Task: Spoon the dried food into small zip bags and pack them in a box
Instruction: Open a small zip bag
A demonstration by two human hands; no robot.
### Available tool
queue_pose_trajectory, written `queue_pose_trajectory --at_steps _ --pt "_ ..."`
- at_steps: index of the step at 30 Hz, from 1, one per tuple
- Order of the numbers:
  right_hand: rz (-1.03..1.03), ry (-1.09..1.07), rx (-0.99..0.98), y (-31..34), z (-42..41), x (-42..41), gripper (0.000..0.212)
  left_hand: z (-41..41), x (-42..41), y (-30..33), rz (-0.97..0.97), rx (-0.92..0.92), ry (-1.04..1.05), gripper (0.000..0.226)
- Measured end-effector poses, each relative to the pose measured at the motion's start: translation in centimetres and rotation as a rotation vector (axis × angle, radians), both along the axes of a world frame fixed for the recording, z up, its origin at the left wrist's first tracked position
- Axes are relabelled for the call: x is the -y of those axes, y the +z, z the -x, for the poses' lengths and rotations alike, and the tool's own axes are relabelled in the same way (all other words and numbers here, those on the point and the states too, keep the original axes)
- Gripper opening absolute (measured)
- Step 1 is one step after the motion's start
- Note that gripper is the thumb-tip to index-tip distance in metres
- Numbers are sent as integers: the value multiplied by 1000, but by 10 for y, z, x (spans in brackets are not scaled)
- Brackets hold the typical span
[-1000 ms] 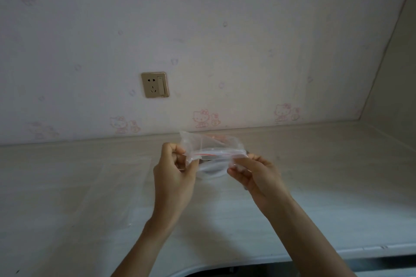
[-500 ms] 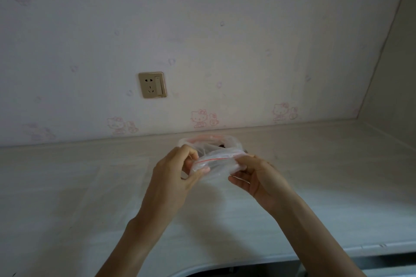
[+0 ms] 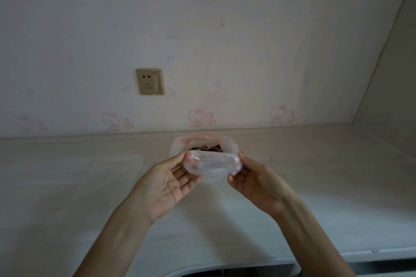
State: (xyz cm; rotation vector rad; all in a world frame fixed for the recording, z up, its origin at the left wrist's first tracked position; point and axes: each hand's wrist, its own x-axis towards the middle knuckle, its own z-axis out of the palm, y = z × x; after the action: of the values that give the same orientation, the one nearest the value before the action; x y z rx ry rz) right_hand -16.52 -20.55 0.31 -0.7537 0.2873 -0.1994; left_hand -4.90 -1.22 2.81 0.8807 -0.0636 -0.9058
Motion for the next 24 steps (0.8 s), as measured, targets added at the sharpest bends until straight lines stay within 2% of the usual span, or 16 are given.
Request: queue_pose_trajectory --at_steps 5,9,10,14,16,18,20,24 --pt "-33 -70 94 2 -6 -7 32 1 8 -8 110 -42 -73 18" --pt "-49 -93 148 6 -7 -11 32 1 9 -14 141 25 -118 6" --pt "-60 -97 153 6 -7 -12 31 2 8 -15 140 70 -129 16" --pt "-27 -61 170 3 -5 -19 21 5 9 -19 -43 390 -66 55" --pt "87 -12 205 1 -2 -22 14 9 12 -18 -173 540 63 53" --pt "226 -26 191 -2 -2 -25 23 12 13 -19 -262 664 171 50" --pt "299 -101 126 -3 -4 -27 23 14 13 -22 -332 820 254 51" --pt "352 -186 15 3 -4 -28 17 10 11 -23 -453 1272 380 47"
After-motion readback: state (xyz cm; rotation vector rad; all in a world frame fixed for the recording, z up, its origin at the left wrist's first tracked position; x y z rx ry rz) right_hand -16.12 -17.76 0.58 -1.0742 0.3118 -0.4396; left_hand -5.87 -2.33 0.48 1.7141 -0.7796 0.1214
